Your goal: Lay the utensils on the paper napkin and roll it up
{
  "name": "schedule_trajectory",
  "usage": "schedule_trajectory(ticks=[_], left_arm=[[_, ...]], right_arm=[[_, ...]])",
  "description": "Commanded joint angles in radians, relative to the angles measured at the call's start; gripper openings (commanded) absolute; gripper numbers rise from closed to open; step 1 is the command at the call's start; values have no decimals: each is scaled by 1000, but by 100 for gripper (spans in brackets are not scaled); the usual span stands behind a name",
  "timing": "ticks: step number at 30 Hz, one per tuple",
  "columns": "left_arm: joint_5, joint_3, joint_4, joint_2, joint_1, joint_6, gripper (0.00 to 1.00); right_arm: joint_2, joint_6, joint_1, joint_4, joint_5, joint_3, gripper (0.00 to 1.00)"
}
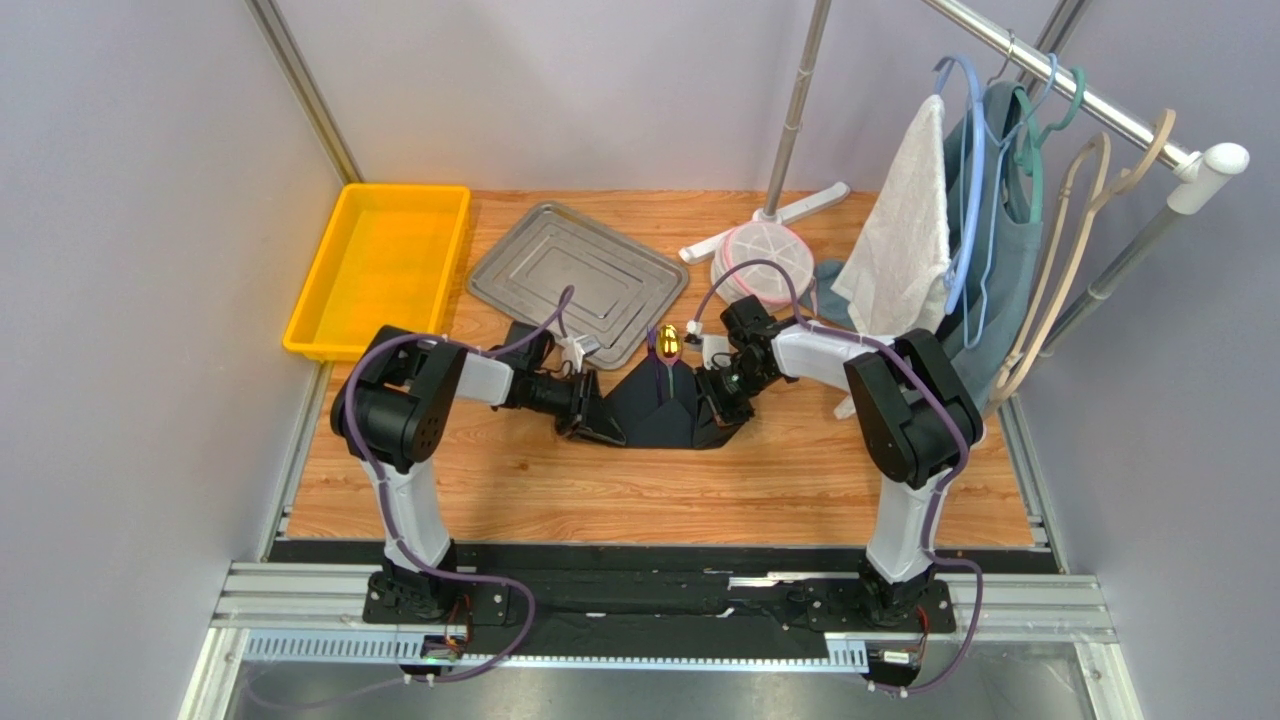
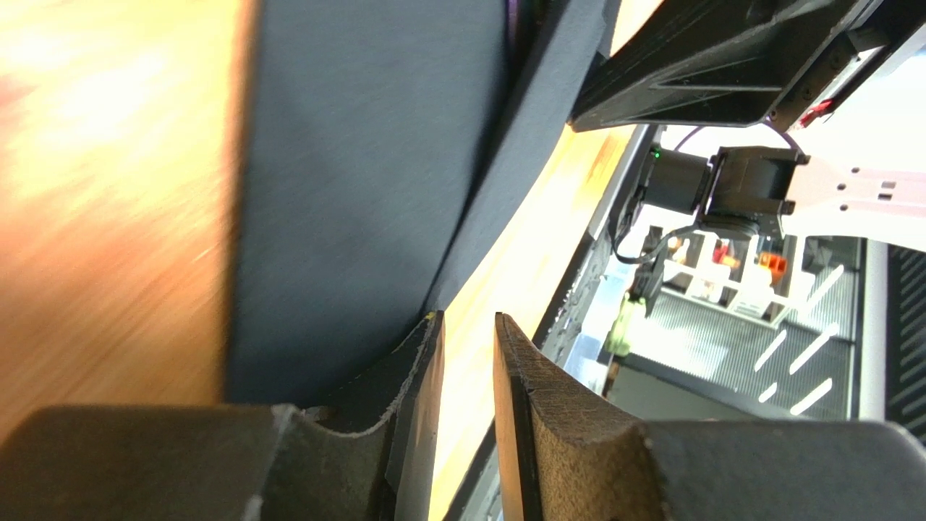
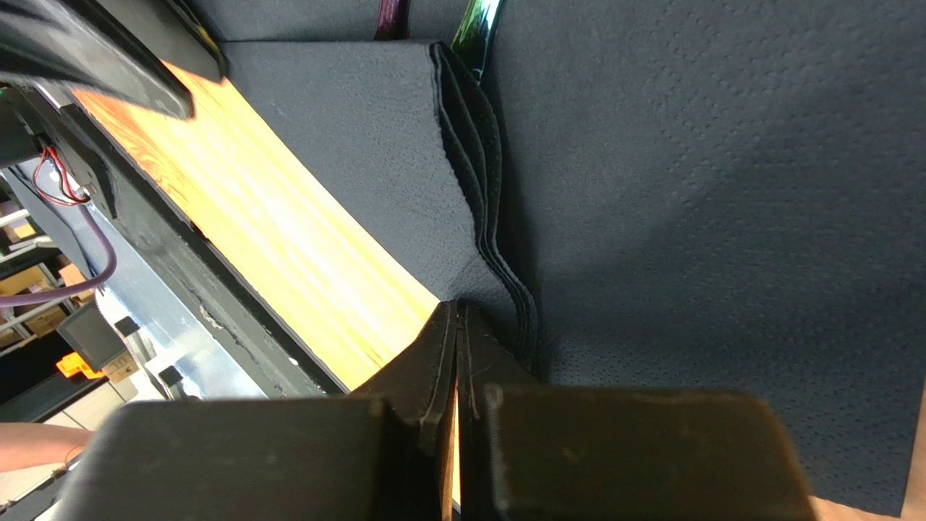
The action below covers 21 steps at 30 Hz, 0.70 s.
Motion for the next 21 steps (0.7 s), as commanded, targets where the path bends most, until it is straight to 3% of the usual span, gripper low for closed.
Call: schedule_trajectory(ticks=[1,7,11,21], left_arm=[[-41,18,-133,-46,31,133,33],[22,11,-72,-180,20,149,34],[24,14,26,-257,-48,112,35],[-56,69,440,-41,-179,-225,34]], right_arm=[[10,-38,-2,10,76,-13,0],[0,-37,-2,-3,48,1,0],[-8,-29,-2,-21,16,21,0],[-11,-20,-3,-50,-25,27,1]])
